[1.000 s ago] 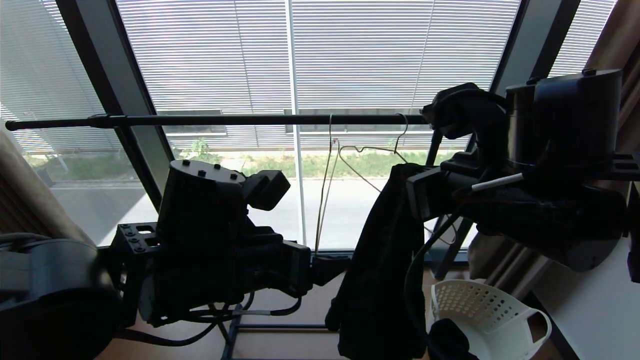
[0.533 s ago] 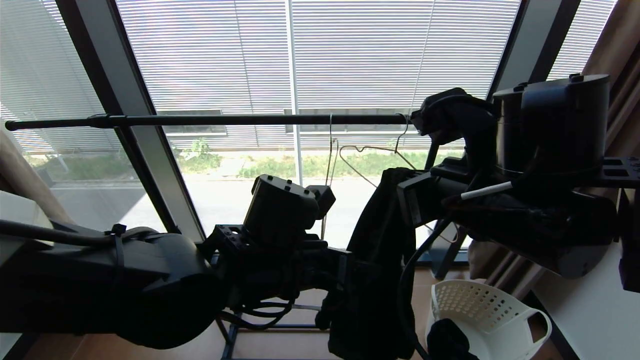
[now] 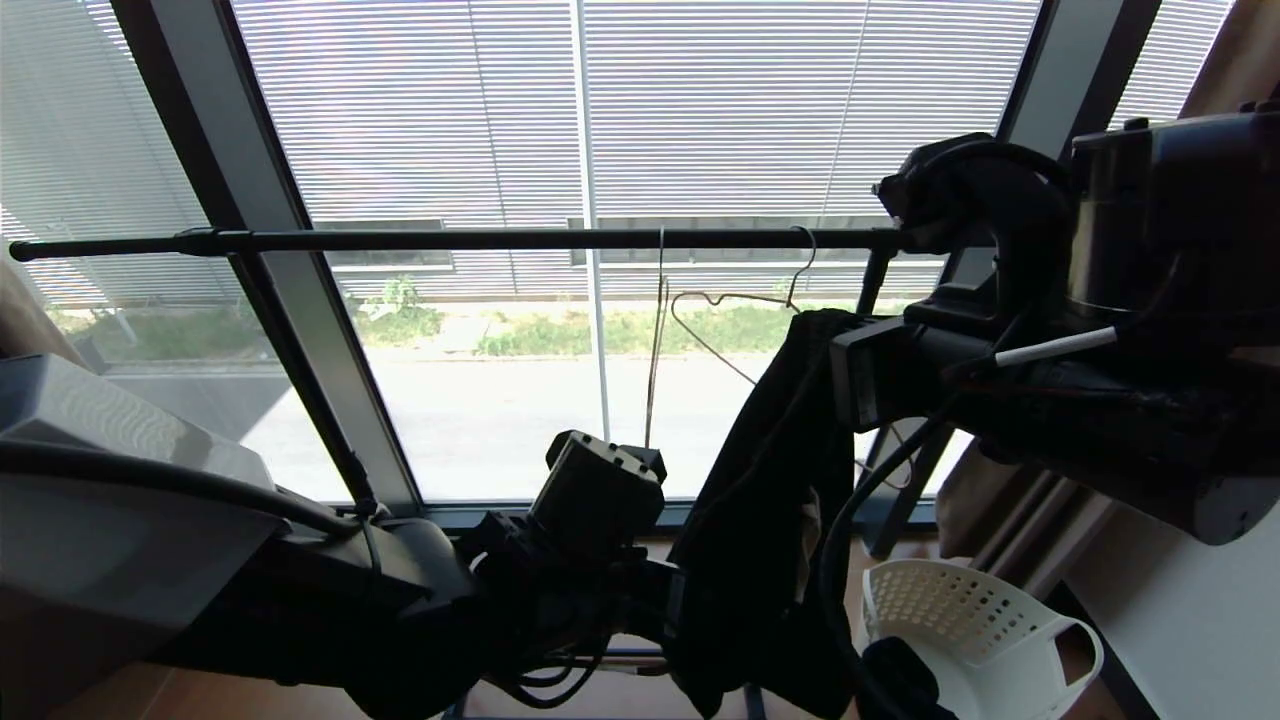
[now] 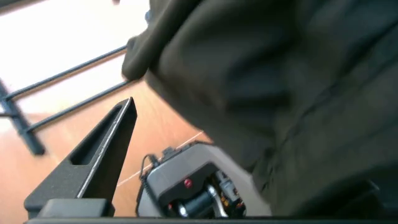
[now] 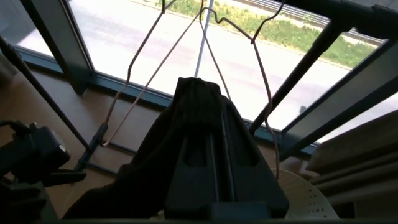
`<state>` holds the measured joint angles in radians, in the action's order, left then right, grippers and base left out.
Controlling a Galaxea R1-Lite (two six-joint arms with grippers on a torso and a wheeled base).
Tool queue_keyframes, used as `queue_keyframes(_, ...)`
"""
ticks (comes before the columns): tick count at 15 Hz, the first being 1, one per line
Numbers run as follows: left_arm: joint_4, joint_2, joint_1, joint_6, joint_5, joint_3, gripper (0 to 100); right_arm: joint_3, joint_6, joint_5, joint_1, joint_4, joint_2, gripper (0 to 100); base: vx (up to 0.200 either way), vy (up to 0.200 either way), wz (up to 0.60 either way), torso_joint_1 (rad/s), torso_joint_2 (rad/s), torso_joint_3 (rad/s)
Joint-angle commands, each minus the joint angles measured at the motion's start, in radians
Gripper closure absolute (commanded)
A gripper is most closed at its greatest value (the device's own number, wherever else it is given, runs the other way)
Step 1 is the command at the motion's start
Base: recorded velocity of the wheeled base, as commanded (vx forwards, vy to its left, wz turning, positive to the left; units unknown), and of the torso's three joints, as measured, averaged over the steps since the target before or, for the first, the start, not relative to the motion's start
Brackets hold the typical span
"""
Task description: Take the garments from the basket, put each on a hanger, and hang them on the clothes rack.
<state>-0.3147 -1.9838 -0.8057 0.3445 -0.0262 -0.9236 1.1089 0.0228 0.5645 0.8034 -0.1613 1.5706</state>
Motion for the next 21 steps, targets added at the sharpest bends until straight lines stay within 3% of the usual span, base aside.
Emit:
queue_keyframes(1,-0.015,0.039,-0.01,0.001,-0.035,0.092,0,-0.008,0.0,0.0,-0.046,0.003,-0.057,100,0.0,0.0,0.0,0.0,0.0,0.0)
queue_keyframes(3,-0.076,0.103,-0.023,0.002,-0.074,0.192,0,-0.031,0.0,0.0,-0.086,0.0,-0.083,100,0.0,0.0,0.0,0.0,0.0,0.0)
queue_keyframes(4,-0.107,0.149,-0.026,0.001,-0.093,0.255,100,-0.05,0.0,0.0,-0.107,0.0,-0.096,100,0.0,0.0,0.0,0.0,0.0,0.0)
queue_keyframes(8,-0.127,0.338,-0.021,-0.005,-0.133,0.373,100,-0.182,-0.001,0.002,-0.128,-0.001,-0.15,100,0.0,0.0,0.0,0.0,0.0,0.0)
queue_keyframes(10,-0.124,0.39,-0.01,-0.007,-0.141,0.368,100,-0.242,0.0,-0.003,-0.128,-0.001,-0.184,100,0.0,0.0,0.0,0.0,0.0,0.0)
queue_keyframes(14,-0.118,0.404,0.073,-0.064,-0.144,0.282,100,-0.379,-0.027,-0.009,-0.128,-0.001,-0.251,100,0.0,0.0,0.0,0.0,0.0,0.0)
queue_keyframes(16,-0.118,0.39,0.086,-0.065,-0.144,0.256,100,-0.414,-0.044,-0.061,-0.128,0.0,-0.291,100,0.0,0.0,0.0,0.0,0.0,0.0)
queue_keyframes(21,-0.103,0.342,0.157,-0.081,-0.144,0.138,100,-0.414,-0.078,-0.072,-0.124,-0.001,-0.284,100,0.0,0.0,0.0,0.0,0.0,0.0)
